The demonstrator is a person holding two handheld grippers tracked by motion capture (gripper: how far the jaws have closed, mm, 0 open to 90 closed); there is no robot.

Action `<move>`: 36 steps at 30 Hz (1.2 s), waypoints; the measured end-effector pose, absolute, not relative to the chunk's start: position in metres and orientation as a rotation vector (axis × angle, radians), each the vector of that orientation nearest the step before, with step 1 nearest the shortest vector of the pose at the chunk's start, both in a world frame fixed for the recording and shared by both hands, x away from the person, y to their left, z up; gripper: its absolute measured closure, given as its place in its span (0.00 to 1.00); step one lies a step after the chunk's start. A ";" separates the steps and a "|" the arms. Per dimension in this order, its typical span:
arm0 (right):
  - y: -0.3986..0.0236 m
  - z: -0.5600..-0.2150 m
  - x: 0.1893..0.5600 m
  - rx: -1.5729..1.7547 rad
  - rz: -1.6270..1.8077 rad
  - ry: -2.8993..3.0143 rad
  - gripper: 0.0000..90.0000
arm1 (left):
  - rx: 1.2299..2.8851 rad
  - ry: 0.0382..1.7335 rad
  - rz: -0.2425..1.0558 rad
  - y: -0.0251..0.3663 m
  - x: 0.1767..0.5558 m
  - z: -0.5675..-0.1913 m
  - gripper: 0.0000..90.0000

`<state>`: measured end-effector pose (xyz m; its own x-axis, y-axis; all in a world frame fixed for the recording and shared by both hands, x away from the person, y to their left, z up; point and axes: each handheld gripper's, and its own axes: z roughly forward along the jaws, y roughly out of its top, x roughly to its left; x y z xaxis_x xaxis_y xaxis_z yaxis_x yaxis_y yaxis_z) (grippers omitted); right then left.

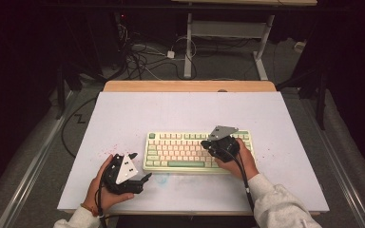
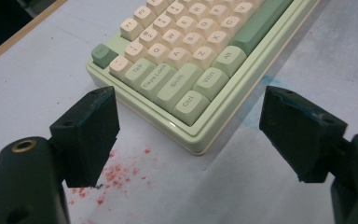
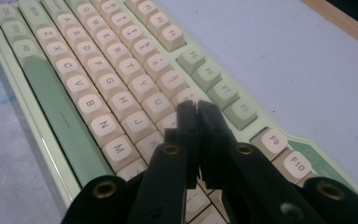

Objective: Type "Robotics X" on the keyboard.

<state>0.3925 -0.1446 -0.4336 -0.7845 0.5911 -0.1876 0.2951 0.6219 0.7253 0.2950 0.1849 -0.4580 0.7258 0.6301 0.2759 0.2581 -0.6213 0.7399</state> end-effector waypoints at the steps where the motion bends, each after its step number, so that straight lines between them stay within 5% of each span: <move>1: -0.145 -0.433 0.392 0.699 0.991 2.436 0.97 | 2.229 0.667 0.688 0.185 0.295 -0.458 0.21; 9: -0.149 -0.427 0.388 0.694 1.037 2.413 0.85 | 2.235 0.666 0.687 0.185 0.295 -0.458 0.21; 25: -0.156 -0.417 0.372 0.641 1.130 2.300 0.33 | 2.237 0.677 0.689 0.185 0.296 -0.458 0.21; 36: -0.170 -0.416 0.354 0.630 1.154 2.234 0.27 | 2.203 0.718 0.709 0.186 0.296 -0.456 0.28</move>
